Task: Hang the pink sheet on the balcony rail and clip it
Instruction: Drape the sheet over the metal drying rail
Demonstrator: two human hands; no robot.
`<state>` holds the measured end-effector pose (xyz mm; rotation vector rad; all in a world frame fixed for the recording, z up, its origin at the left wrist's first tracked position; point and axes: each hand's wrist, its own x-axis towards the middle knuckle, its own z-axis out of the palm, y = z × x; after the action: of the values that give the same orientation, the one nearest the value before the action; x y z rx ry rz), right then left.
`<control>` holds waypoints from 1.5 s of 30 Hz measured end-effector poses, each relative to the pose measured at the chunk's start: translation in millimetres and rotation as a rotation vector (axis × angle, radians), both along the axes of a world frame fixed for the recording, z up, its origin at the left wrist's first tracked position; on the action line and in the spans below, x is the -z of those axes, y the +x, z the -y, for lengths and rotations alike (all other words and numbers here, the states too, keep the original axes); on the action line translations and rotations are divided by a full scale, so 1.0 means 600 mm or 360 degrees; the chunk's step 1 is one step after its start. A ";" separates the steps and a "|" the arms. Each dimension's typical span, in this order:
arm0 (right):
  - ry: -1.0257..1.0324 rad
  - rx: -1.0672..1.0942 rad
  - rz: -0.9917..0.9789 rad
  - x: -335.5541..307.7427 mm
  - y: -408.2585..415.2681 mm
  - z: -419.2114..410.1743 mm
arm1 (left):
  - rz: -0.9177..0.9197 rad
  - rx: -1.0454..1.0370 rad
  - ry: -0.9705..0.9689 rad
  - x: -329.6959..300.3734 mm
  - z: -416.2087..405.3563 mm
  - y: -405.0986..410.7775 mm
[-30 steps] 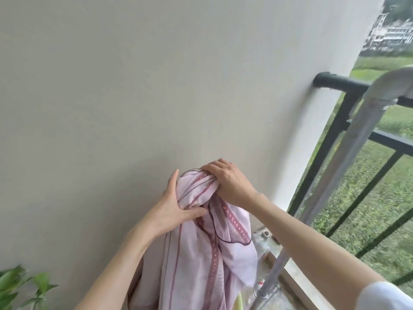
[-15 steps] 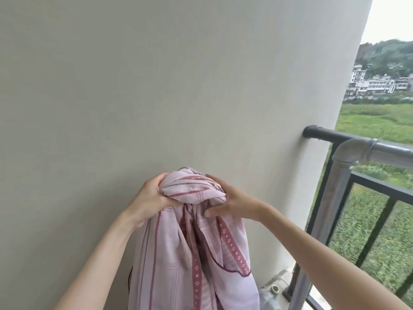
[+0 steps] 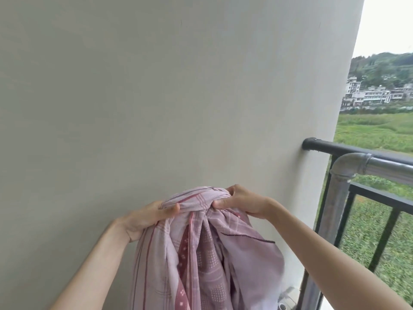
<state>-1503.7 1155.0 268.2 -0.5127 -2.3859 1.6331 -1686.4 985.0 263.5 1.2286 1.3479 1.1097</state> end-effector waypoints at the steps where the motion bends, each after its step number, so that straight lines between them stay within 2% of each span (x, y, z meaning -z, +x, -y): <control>1: 0.0036 0.0047 -0.0019 -0.011 -0.004 0.000 | 0.0059 -0.0043 -0.0008 -0.005 0.000 0.004; 4: 0.0208 0.0289 -0.0078 -0.030 -0.020 0.001 | 0.0144 -0.0212 0.0010 -0.016 -0.012 0.006; 6: 0.0442 0.0464 -0.0121 -0.031 -0.024 0.004 | 0.0183 -0.0364 -0.0011 -0.016 -0.025 0.007; 8: 0.0717 0.0728 -0.0142 -0.033 -0.014 0.011 | 0.0250 -0.0503 -0.0024 -0.012 -0.036 0.013; 9: 0.0723 0.0865 -0.0189 -0.034 -0.006 0.018 | 0.0281 -0.0567 -0.0022 -0.009 -0.041 0.018; 11: 0.0431 0.0955 -0.0273 -0.028 0.013 0.031 | 0.0364 -0.0661 -0.0011 -0.003 -0.049 0.033; 14: -0.0048 0.0774 -0.0068 -0.010 0.029 0.050 | 0.0396 -0.0702 -0.0045 -0.001 -0.060 0.051; 17: 0.0000 0.0740 0.0133 0.004 0.032 0.049 | 0.0355 -0.0616 -0.0036 -0.012 -0.069 0.069; 19: 0.0014 0.0777 0.0131 -0.004 0.031 0.048 | 0.0334 -0.0541 -0.0011 -0.020 -0.074 0.079; 24: -0.0220 0.0663 -0.0114 -0.076 0.032 0.052 | 0.0313 -0.0411 0.0142 -0.056 -0.078 0.088; 29: -0.0351 0.0635 -0.0288 -0.158 0.038 0.048 | 0.0205 -0.0336 0.0403 -0.147 -0.070 0.104; 32: -0.0232 0.0656 -0.0367 -0.218 0.046 0.047 | 0.0092 -0.0291 0.0595 -0.207 -0.066 0.121; 35: -0.0073 0.0742 -0.0483 -0.279 0.064 0.056 | 0.0111 -0.0256 0.0775 -0.257 -0.065 0.143; 41: 0.0058 0.0777 -0.0526 -0.320 0.136 0.063 | 0.0225 0.0080 0.0807 -0.292 -0.082 0.181; 45: -0.0196 0.0794 -0.0676 -0.316 0.191 0.071 | 0.0180 0.0211 0.0819 -0.301 -0.099 0.220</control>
<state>-1389.1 1112.6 458.0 -0.6426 -1.6936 1.4811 -1554.7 1044.3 444.3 1.5678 0.9046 1.4584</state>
